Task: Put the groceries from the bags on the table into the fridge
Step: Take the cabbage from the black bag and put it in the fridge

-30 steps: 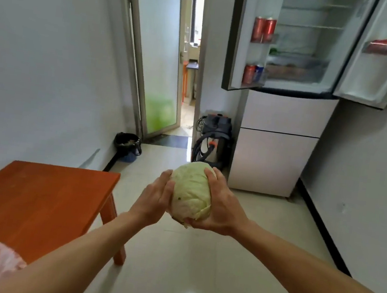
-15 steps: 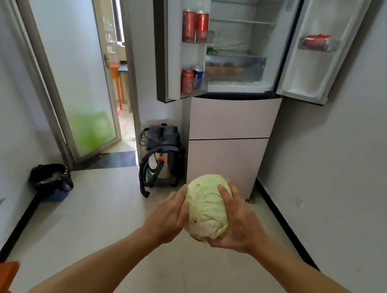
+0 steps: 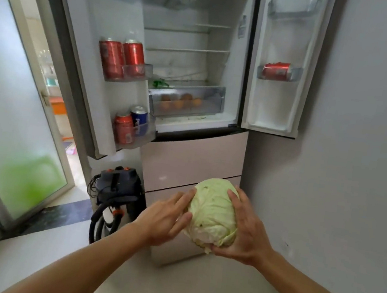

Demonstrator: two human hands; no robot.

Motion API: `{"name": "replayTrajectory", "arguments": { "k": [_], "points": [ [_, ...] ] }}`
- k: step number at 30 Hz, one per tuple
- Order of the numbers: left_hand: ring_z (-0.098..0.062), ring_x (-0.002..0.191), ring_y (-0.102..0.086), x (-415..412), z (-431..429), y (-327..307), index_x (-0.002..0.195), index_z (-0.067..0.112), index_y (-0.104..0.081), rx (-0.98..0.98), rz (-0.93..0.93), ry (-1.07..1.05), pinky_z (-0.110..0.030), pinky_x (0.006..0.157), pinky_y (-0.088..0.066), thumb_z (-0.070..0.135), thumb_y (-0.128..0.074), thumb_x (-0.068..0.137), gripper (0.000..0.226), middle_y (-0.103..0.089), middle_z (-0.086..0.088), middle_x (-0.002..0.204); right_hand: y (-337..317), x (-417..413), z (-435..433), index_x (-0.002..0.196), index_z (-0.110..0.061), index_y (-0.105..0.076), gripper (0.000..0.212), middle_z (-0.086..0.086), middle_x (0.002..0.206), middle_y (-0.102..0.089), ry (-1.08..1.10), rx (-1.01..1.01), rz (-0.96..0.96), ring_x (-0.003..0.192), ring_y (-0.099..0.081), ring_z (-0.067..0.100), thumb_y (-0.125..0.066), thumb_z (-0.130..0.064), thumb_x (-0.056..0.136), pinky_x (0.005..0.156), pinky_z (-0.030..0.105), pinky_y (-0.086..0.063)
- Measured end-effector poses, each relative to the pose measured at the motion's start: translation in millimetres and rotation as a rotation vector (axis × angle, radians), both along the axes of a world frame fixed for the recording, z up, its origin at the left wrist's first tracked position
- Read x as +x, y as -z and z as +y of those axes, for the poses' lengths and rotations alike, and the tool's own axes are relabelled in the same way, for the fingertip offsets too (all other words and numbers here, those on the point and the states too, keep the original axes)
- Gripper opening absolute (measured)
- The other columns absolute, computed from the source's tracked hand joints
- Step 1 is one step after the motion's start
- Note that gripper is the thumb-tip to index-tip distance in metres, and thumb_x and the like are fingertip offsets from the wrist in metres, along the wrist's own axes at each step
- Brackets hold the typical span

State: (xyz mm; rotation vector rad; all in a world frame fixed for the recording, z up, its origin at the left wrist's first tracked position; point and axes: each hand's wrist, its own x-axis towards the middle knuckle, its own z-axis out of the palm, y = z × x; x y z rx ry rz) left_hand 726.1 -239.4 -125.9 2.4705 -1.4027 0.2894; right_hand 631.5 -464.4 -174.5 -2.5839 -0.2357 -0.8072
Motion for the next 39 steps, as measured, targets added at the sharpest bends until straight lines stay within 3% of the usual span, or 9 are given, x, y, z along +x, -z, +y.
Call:
{"name": "replayTrajectory", "arguments": {
  "k": [4,11,16,20,23,27,32,36,39],
  "points": [
    [-0.022,0.112,-0.052,80.2,-53.1,-31.8,0.153,0.014,-0.009,-0.005,0.016,-0.022,-0.032,0.094,-0.040,0.057,-0.014,0.091,0.075,-0.041,-0.009,0.139,-34.0,93.4,-59.2,0.153,-0.024,-0.009,0.128,0.015,0.157,-0.025,-0.018,-0.023,0.001,0.131,-0.046,0.038,-0.071,-0.075,0.054,0.084,0.049,-0.057],
    [-0.030,0.116,-0.051,213.8,-124.5,-92.5,0.154,0.016,-0.005,-0.031,0.012,-0.165,-0.037,0.094,-0.042,0.045,-0.024,0.090,0.072,-0.037,-0.011,0.144,-104.5,249.6,-130.0,0.152,-0.031,-0.002,0.128,0.011,0.161,-0.014,-0.020,-0.147,-0.036,0.129,-0.048,0.036,-0.071,-0.074,0.052,0.082,0.049,-0.057],
    [-0.038,0.112,-0.051,321.3,-168.5,-129.8,0.151,0.012,-0.010,-0.021,-0.055,-0.223,-0.045,0.094,-0.043,0.028,-0.039,0.096,0.064,-0.044,-0.018,0.132,-145.6,365.1,-169.5,0.152,-0.029,0.000,0.126,0.015,0.160,-0.013,0.007,-0.280,-0.110,0.134,-0.040,0.039,-0.061,-0.080,0.054,0.093,0.054,-0.050],
    [-0.037,0.114,-0.052,415.2,-200.9,-160.2,0.147,0.017,-0.028,-0.155,-0.088,-0.236,-0.045,0.094,-0.044,0.028,-0.041,0.090,0.060,-0.052,-0.016,0.129,-178.4,454.3,-196.5,0.152,-0.030,-0.001,0.125,0.014,0.160,-0.013,0.054,-0.320,-0.156,0.134,-0.040,0.039,-0.060,-0.081,0.054,0.093,0.055,-0.050],
    [-0.035,0.113,-0.054,483.1,-231.0,-183.8,0.140,0.018,-0.040,-0.242,-0.048,-0.184,-0.043,0.091,-0.046,0.022,-0.044,0.088,0.052,-0.058,-0.014,0.127,-202.6,512.5,-216.7,0.151,-0.032,0.001,0.126,0.013,0.161,-0.010,0.113,-0.313,-0.154,0.134,-0.039,0.038,-0.067,-0.078,0.056,0.095,0.054,-0.049],
    [-0.034,0.118,-0.052,558.3,-270.4,-210.2,0.140,0.015,-0.043,-0.333,0.028,-0.156,-0.037,0.095,-0.045,0.010,-0.049,0.086,0.055,-0.058,-0.015,0.131,-233.7,583.3,-246.3,0.150,-0.033,0.001,0.129,0.014,0.161,-0.007,0.165,-0.319,-0.157,0.135,-0.036,0.039,-0.079,-0.067,0.055,0.096,0.053,-0.048],
    [-0.017,0.114,-0.054,624.4,-302.1,-222.9,0.134,0.016,-0.051,-0.497,0.200,-0.129,-0.025,0.091,-0.042,0.014,-0.055,0.087,0.047,-0.059,0.001,0.126,-253.4,671.0,-271.3,0.154,-0.028,-0.005,0.129,0.016,0.161,-0.005,0.178,-0.392,-0.169,0.138,-0.029,0.039,-0.078,-0.069,0.056,0.102,0.052,-0.041],
    [-0.024,0.119,-0.055,684.6,-321.5,-217.9,0.135,0.018,-0.051,-0.492,0.251,-0.196,-0.037,0.100,-0.045,0.022,-0.060,0.081,0.055,-0.059,-0.006,0.131,-255.5,736.9,-292.0,0.155,-0.029,-0.003,0.130,0.014,0.161,0.000,0.154,-0.431,-0.135,0.139,-0.027,0.041,-0.077,-0.069,0.057,0.105,0.053,-0.040],
    [-0.022,0.112,-0.059,728.3,-334.0,-214.0,0.130,0.017,-0.055,-0.494,0.329,-0.270,-0.044,0.097,-0.050,0.022,-0.063,0.076,0.055,-0.063,-0.005,0.124,-252.2,779.0,-304.6,0.154,-0.032,0.001,0.132,0.012,0.161,0.002,0.139,-0.429,-0.096,0.137,-0.029,0.040,-0.080,-0.066,0.056,0.104,0.051,-0.041]
  ]
}}
